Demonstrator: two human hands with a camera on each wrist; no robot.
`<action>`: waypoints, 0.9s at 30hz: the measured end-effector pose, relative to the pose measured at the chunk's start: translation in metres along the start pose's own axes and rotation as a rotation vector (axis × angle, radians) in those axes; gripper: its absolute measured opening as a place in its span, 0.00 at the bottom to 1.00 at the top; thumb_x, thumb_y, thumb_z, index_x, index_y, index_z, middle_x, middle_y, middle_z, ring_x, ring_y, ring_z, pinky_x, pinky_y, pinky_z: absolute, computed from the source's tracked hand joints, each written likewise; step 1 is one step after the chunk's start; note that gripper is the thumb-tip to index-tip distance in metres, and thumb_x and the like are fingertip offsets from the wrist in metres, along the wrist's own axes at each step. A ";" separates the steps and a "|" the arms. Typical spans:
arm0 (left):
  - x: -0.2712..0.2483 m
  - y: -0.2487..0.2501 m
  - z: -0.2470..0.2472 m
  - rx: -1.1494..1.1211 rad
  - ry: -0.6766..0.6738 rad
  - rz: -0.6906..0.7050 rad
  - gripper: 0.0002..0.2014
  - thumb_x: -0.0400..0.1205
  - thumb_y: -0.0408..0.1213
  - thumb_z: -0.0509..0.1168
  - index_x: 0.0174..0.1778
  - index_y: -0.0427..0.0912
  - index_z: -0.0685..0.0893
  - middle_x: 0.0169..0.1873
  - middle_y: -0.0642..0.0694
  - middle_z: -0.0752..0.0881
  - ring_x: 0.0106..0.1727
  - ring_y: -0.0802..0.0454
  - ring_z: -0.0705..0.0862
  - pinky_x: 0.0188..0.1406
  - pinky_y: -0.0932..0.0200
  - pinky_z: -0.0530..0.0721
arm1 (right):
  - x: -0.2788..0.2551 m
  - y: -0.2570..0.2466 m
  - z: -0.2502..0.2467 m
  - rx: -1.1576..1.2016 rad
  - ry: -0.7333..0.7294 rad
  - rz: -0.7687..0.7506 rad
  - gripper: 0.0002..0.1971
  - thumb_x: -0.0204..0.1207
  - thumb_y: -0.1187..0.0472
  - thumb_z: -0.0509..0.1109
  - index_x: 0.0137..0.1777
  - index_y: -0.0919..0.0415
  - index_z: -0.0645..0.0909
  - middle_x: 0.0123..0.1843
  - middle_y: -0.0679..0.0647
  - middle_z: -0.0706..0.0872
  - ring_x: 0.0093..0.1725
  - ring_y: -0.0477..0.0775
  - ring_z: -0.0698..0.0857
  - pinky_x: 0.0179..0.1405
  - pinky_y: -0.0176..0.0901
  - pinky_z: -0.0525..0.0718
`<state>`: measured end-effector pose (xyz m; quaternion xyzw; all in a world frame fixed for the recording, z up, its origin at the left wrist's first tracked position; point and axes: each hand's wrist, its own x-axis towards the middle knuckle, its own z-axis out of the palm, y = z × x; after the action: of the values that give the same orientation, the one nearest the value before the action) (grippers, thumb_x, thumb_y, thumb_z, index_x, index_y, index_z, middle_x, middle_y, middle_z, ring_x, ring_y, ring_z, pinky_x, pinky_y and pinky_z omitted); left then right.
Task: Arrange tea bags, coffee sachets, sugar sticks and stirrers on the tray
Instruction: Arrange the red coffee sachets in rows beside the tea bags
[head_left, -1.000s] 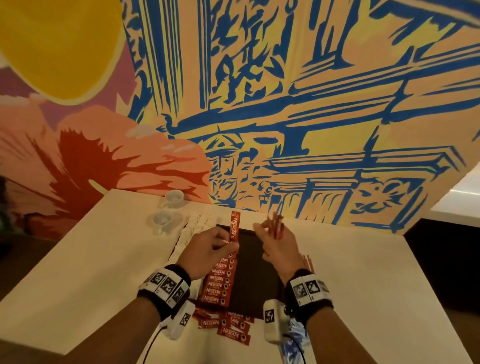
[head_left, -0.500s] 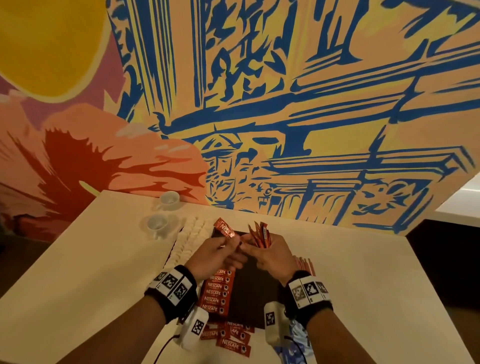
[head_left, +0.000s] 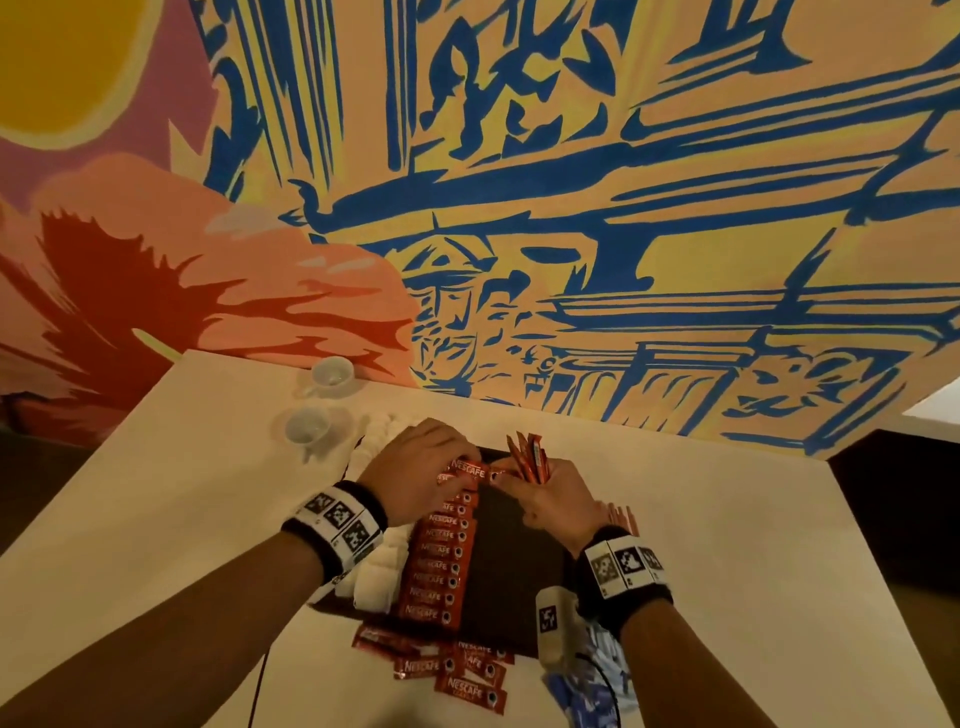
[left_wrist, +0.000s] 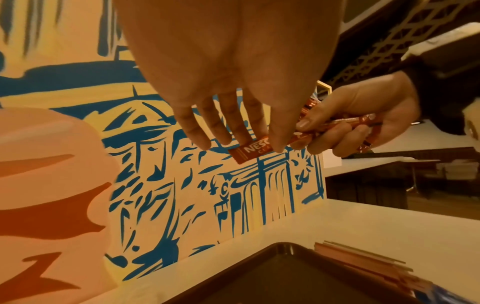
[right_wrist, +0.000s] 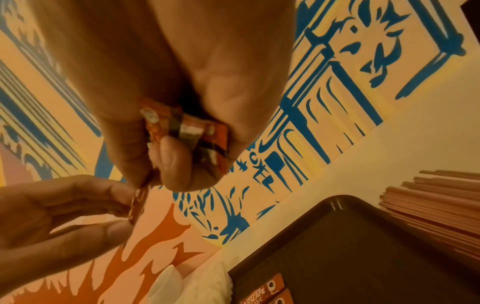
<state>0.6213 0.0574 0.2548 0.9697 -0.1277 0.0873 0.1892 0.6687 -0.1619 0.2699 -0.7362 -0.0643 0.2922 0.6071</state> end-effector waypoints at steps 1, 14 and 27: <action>0.003 -0.005 0.003 0.004 -0.011 0.023 0.16 0.83 0.53 0.65 0.64 0.54 0.84 0.59 0.56 0.84 0.64 0.55 0.77 0.68 0.53 0.77 | 0.004 0.002 0.000 0.024 0.003 0.003 0.04 0.81 0.62 0.76 0.52 0.60 0.91 0.23 0.50 0.74 0.20 0.46 0.68 0.20 0.38 0.68; 0.051 -0.093 0.053 0.125 -0.271 -0.216 0.16 0.86 0.53 0.63 0.67 0.52 0.83 0.64 0.50 0.83 0.66 0.48 0.77 0.68 0.48 0.75 | 0.046 0.033 -0.003 0.070 0.308 0.174 0.19 0.87 0.47 0.65 0.49 0.64 0.84 0.36 0.56 0.84 0.30 0.52 0.80 0.24 0.37 0.77; 0.083 -0.119 0.130 0.396 -0.555 -0.160 0.12 0.86 0.41 0.63 0.63 0.46 0.85 0.61 0.45 0.84 0.67 0.41 0.76 0.65 0.44 0.74 | 0.067 0.077 0.018 0.084 0.271 0.274 0.13 0.85 0.46 0.67 0.47 0.55 0.77 0.30 0.48 0.76 0.27 0.46 0.75 0.23 0.40 0.76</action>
<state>0.7497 0.0951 0.1134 0.9813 -0.0783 -0.1717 -0.0385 0.6948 -0.1358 0.1727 -0.7447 0.1309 0.2728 0.5949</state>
